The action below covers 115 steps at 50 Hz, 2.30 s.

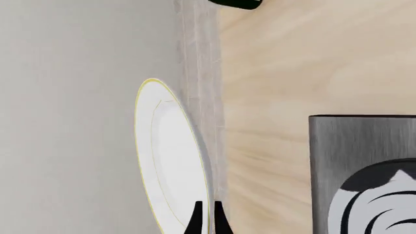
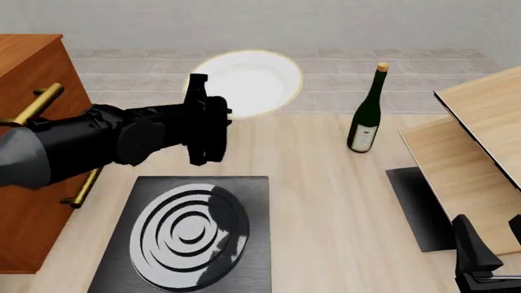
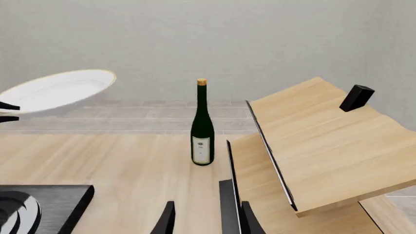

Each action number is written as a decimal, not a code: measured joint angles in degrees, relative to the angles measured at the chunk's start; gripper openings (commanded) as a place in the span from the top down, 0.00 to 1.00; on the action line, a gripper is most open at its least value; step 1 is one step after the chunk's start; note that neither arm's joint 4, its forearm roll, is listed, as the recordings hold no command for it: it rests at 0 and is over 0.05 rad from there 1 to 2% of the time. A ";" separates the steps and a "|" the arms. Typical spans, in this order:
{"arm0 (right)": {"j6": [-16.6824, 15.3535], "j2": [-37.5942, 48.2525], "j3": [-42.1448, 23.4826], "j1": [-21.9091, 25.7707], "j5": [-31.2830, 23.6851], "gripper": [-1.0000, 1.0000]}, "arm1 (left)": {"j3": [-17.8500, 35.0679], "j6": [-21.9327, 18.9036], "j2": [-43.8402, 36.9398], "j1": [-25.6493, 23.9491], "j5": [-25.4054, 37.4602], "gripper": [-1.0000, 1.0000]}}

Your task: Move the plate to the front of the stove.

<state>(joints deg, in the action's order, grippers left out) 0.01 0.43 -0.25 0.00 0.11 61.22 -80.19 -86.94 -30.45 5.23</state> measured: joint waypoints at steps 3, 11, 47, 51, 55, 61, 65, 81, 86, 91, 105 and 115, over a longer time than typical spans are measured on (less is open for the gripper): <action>0.00 0.00 0.00 0.00 0.00 0.00 | 1.36 0.01 -0.59 0.80 1.72 1.00; 0.00 0.00 0.00 0.00 0.00 0.00 | 4.67 -0.22 -2.27 2.93 5.50 1.00; 0.00 0.00 0.00 0.00 0.00 0.00 | 12.02 -1.10 -9.59 11.13 13.58 1.00; 0.00 0.00 0.00 0.00 0.00 0.00 | 12.30 -1.15 -10.44 11.69 13.73 1.00; 0.00 0.00 0.00 0.00 0.00 0.00 | 12.40 -1.18 -11.25 12.10 13.74 1.00; 0.00 0.00 0.00 0.00 0.00 0.00 | 12.23 -1.25 -12.33 12.56 13.60 1.00; 0.00 0.01 0.00 0.00 0.00 0.00 | 12.04 -1.30 -13.03 12.89 13.36 1.00; 0.00 0.00 0.00 0.00 0.00 0.00 | 12.91 -0.91 -16.15 13.22 13.29 1.00; 0.00 0.00 0.00 0.00 0.00 0.00 | 13.39 -0.81 -17.02 13.18 13.27 1.00; 0.00 0.00 0.00 0.00 0.00 0.00 | 13.96 -0.66 -18.00 13.13 13.19 1.00; 0.00 0.00 0.00 0.00 0.00 0.00 | 14.89 -0.59 -20.72 13.44 12.42 1.00; 0.00 0.00 0.00 0.00 0.00 0.00 | 16.04 -0.45 -22.34 13.65 12.32 1.00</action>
<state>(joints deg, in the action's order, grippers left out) 0.01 0.44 -0.25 -0.01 0.11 77.26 -80.64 -109.27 -16.80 17.55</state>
